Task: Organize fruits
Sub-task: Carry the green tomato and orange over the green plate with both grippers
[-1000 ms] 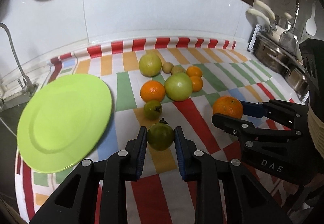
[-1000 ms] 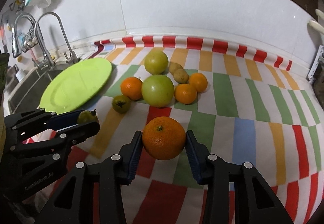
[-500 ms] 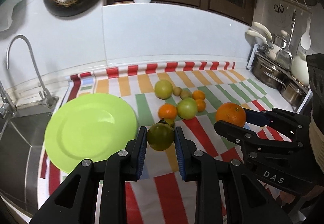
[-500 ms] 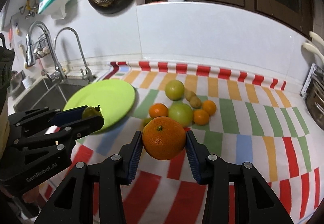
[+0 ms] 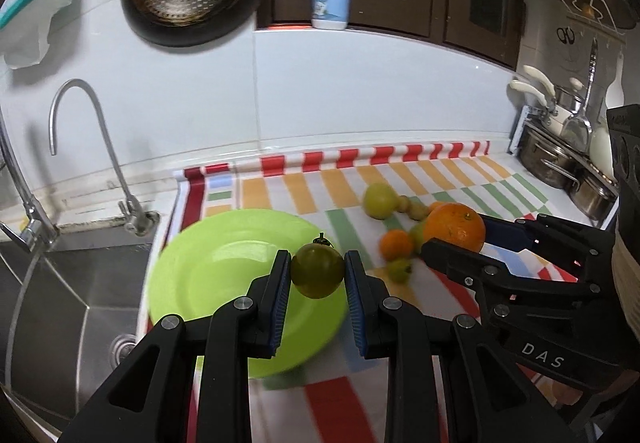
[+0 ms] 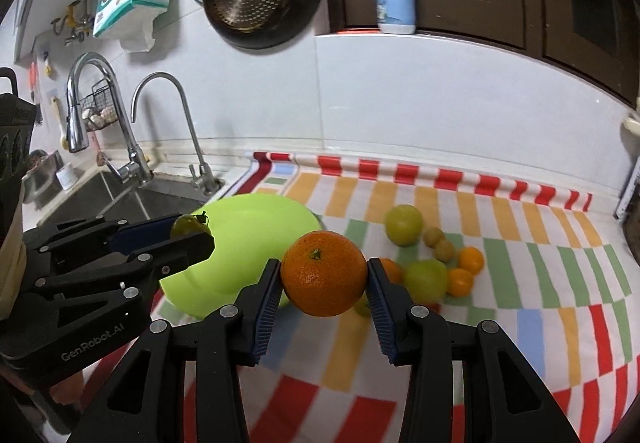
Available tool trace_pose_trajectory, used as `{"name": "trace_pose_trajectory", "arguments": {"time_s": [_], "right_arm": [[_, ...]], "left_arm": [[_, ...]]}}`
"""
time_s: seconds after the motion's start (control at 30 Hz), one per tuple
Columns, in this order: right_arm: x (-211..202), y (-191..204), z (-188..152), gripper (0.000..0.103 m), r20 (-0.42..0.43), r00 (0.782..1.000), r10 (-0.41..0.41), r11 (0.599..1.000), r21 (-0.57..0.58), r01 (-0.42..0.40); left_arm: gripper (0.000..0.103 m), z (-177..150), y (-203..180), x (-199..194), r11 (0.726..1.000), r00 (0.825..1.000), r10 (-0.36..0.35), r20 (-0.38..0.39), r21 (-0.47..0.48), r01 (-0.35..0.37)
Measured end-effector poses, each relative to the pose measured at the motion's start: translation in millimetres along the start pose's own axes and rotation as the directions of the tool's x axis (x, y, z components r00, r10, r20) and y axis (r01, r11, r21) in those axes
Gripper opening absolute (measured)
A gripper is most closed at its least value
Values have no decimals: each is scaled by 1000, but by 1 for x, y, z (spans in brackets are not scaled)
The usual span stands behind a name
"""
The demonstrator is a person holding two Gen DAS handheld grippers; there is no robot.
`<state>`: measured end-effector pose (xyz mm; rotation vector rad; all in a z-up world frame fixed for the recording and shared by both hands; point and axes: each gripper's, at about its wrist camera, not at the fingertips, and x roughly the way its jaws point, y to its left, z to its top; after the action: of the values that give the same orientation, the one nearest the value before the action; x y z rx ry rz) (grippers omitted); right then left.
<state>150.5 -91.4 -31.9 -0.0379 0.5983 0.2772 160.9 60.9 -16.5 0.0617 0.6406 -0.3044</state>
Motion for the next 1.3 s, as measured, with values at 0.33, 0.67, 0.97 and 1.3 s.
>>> {"name": "trace_pose_trajectory", "arguments": {"time_s": [0.33,0.67,0.97,1.3], "right_arm": [[52,34,19,43,-38,999,22,999,-29,-23],[119,43,28,43,-125,992,33,998,-54,-40],[169,47,28,43,-190,981,47,996,-72,-61],[192,55,28,43,-210,977,37,994,-93,-58]], "left_arm": [[27,-2,50,32,1000,999,25,-34,9,-25],[27,-3,86,88,1000,994,21,-107,8,-20],[27,-11,110,127,1000,987,18,-157,-13,-20],[42,-13,121,140,1000,986,19,-167,-10,-21]]}}
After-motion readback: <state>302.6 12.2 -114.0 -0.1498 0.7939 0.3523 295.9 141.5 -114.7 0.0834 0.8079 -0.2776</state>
